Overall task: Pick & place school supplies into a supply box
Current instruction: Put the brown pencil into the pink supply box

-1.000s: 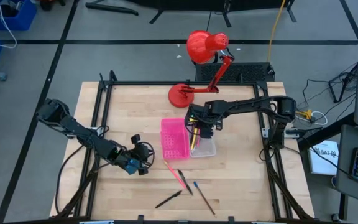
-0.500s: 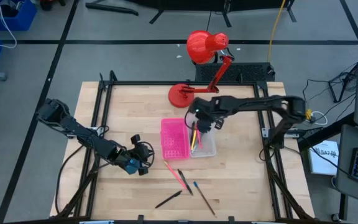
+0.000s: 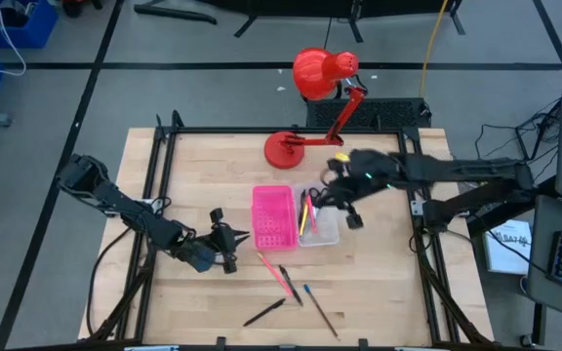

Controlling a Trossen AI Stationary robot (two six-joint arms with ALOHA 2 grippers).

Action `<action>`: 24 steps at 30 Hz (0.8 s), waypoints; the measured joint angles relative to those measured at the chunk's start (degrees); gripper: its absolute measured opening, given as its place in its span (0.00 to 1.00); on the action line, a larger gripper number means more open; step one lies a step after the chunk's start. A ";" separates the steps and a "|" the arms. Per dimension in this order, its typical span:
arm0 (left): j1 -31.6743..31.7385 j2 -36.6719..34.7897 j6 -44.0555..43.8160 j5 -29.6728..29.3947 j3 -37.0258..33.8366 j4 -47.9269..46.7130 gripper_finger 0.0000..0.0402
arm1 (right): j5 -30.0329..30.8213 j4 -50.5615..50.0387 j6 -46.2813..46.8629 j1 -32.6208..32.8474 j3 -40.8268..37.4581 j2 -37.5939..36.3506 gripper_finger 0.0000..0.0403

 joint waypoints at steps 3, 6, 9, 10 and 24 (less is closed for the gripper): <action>-0.83 -1.59 2.27 -0.31 0.00 4.11 0.10 | 0.33 8.39 5.56 3.43 -8.05 -5.79 0.00; -3.31 -3.61 3.69 -1.98 0.00 7.57 0.10 | 2.37 17.57 12.89 6.66 -17.30 -11.73 0.01; -6.51 -4.64 6.16 -4.61 0.00 10.47 0.10 | 9.70 24.76 21.01 10.76 -26.43 -16.43 0.00; -7.28 -4.65 6.68 -4.83 0.00 11.31 0.10 | 11.32 26.62 23.14 12.24 -29.14 -17.48 0.00; -8.89 -4.61 4.62 -4.94 0.00 11.25 0.10 | 25.86 36.54 37.98 31.49 -35.18 -6.49 0.00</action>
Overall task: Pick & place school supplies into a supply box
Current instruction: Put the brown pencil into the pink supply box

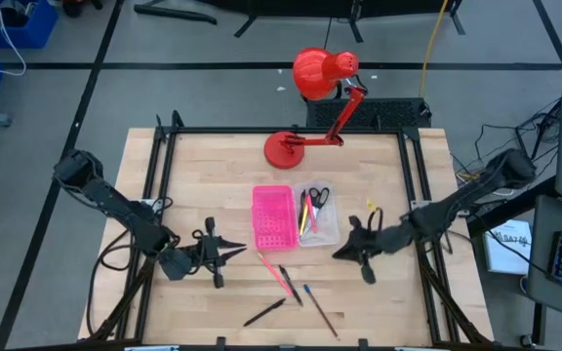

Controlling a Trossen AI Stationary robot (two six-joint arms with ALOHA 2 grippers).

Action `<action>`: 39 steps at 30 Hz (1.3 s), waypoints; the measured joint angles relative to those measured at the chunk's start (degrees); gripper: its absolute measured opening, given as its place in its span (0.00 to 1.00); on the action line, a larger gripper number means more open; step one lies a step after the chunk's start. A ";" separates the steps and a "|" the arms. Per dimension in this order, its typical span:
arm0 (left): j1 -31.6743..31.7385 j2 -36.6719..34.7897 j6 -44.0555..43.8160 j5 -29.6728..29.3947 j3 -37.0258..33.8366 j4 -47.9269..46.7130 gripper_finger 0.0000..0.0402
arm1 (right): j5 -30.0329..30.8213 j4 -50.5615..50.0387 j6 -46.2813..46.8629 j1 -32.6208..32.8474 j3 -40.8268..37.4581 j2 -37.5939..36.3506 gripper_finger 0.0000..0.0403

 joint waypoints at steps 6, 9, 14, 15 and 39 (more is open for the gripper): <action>0.57 0.00 0.99 0.08 0.00 0.04 0.10 | 8.05 -15.06 8.85 5.44 15.17 14.31 0.00; 1.59 0.00 1.07 0.02 0.00 0.04 0.10 | 10.12 -27.02 16.98 6.72 25.24 21.71 0.00; 3.11 0.00 2.71 0.10 0.00 0.06 0.10 | 7.85 -42.89 25.97 7.00 43.23 34.57 0.00; 3.45 0.00 3.07 0.10 0.00 0.05 0.10 | 7.07 -44.76 26.90 6.88 46.51 37.09 0.00; 5.59 0.02 8.23 7.46 0.00 -1.61 0.10 | -4.84 -58.29 35.54 1.54 60.26 53.66 0.50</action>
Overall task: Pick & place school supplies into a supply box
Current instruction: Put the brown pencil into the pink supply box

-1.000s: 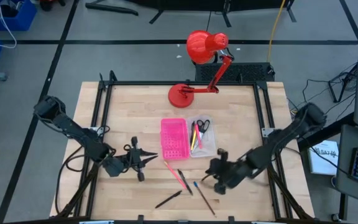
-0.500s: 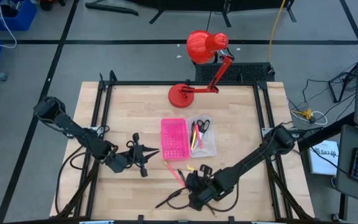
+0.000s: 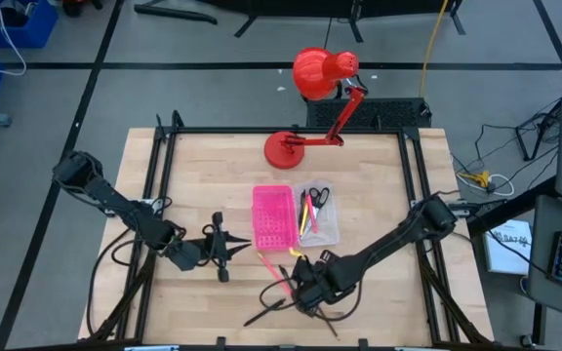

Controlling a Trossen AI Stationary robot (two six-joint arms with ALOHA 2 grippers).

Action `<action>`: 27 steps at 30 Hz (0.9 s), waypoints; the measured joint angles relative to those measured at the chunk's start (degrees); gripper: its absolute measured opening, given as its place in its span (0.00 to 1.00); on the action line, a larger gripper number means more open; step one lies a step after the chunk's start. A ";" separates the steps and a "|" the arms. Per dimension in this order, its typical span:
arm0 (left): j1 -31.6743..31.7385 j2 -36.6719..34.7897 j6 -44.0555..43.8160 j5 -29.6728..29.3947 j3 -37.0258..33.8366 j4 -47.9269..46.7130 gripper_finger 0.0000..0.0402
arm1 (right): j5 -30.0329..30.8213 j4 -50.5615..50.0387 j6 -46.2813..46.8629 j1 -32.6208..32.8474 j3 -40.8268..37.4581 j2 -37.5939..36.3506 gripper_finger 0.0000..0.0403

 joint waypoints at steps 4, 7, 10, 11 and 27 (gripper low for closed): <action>0.20 0.00 -0.07 0.05 0.00 0.01 0.10 | -0.41 0.29 -0.38 0.16 0.01 1.97 0.51; 0.31 0.00 -0.68 0.11 0.00 -0.06 0.10 | -0.84 0.51 -1.26 0.17 0.00 4.17 0.51; 0.31 0.00 -1.55 0.15 0.00 -0.42 0.10 | -1.00 0.87 -0.47 0.14 0.18 6.10 0.51; 0.31 0.00 -1.69 0.32 0.00 -0.57 0.10 | -1.06 1.07 -0.33 0.08 0.25 6.48 0.51; 0.31 0.00 -2.80 0.70 0.00 -1.80 0.10 | 0.45 1.50 -25.02 0.26 -1.52 8.01 0.18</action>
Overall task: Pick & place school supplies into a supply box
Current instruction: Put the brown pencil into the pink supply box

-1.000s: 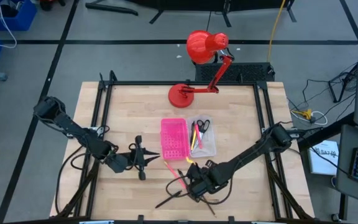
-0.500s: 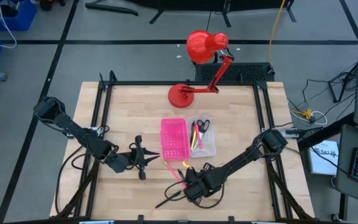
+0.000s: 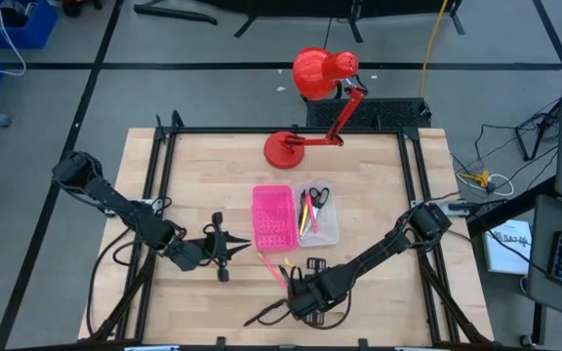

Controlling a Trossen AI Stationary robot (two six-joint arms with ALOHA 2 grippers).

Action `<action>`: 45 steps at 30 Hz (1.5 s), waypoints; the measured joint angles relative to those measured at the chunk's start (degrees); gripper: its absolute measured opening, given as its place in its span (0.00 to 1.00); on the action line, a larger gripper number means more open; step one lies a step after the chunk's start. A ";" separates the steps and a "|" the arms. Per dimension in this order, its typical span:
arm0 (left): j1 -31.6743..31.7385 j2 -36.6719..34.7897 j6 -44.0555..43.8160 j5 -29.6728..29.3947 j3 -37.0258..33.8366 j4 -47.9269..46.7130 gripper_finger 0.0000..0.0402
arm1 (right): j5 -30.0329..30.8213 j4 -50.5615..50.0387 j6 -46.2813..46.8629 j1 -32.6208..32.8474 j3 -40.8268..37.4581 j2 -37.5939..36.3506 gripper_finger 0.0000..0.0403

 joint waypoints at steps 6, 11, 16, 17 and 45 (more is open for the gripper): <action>0.00 0.00 0.02 -0.02 0.00 0.00 0.10 | -5.09 4.51 -0.66 -0.23 -5.61 -0.23 0.05; 0.00 0.00 0.08 -0.02 0.00 0.00 0.10 | -5.55 6.01 3.43 -0.41 -7.11 -0.91 0.05; 0.00 0.00 -0.19 -0.02 0.00 0.00 0.10 | -3.31 9.59 4.81 -0.70 -7.47 -6.93 0.05; 0.00 0.00 -0.22 0.00 0.00 0.03 0.10 | -2.49 9.01 5.48 -0.81 -7.77 -8.41 0.05; 0.00 0.00 -0.02 -0.02 0.02 -1.72 0.10 | 3.82 36.36 18.72 -38.39 -29.71 -38.45 0.04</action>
